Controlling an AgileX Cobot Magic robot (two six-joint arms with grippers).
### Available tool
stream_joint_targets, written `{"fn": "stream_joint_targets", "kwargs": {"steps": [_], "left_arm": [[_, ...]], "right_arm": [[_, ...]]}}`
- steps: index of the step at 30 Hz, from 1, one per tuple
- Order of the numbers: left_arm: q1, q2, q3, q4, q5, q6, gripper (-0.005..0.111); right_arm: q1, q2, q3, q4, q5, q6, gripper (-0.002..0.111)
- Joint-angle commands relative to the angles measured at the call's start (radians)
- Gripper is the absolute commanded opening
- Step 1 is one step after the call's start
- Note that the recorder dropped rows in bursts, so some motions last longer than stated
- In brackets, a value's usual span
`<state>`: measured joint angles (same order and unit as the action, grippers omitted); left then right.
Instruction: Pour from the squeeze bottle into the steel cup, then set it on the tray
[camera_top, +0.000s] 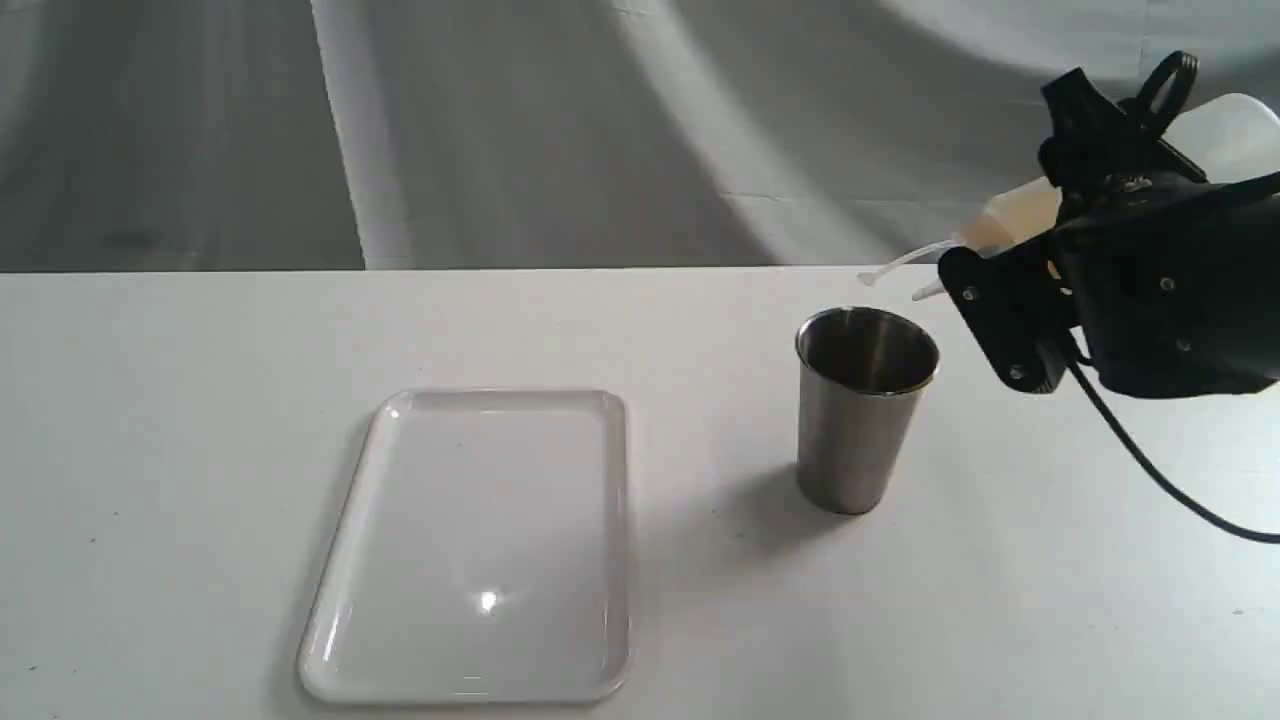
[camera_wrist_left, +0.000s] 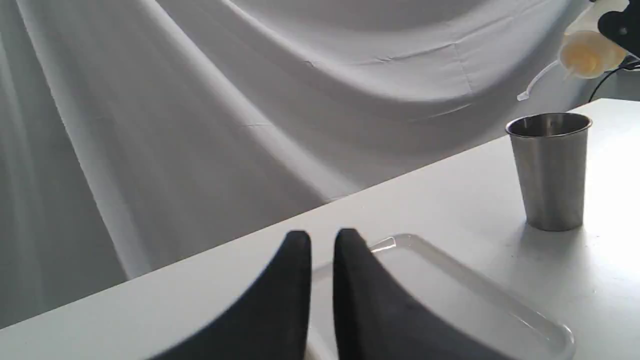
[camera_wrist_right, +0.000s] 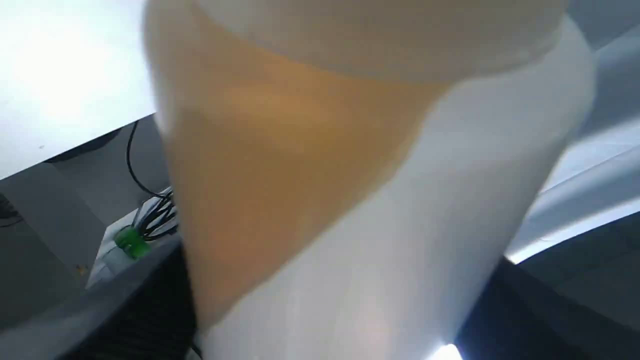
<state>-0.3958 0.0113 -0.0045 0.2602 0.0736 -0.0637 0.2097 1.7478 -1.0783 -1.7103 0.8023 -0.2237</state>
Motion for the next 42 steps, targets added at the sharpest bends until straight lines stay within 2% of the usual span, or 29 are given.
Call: {"fn": "stream_joint_targets", "kwargs": {"steps": [1,32,42], "left_arm": [[0.002,0.003,0.004,-0.002,-0.006,-0.003,0.008],[0.002,0.003,0.004,-0.002,-0.006,-0.003,0.008],[0.002,0.003,0.004,-0.002,-0.006,-0.003,0.008]], "right_arm": [[0.000,-0.011,-0.018,-0.034,0.014,-0.005,0.035],[0.000,-0.011,-0.018,-0.034,0.014,-0.013,0.034],[0.000,-0.011,-0.018,-0.034,0.014,-0.011,0.030]]}}
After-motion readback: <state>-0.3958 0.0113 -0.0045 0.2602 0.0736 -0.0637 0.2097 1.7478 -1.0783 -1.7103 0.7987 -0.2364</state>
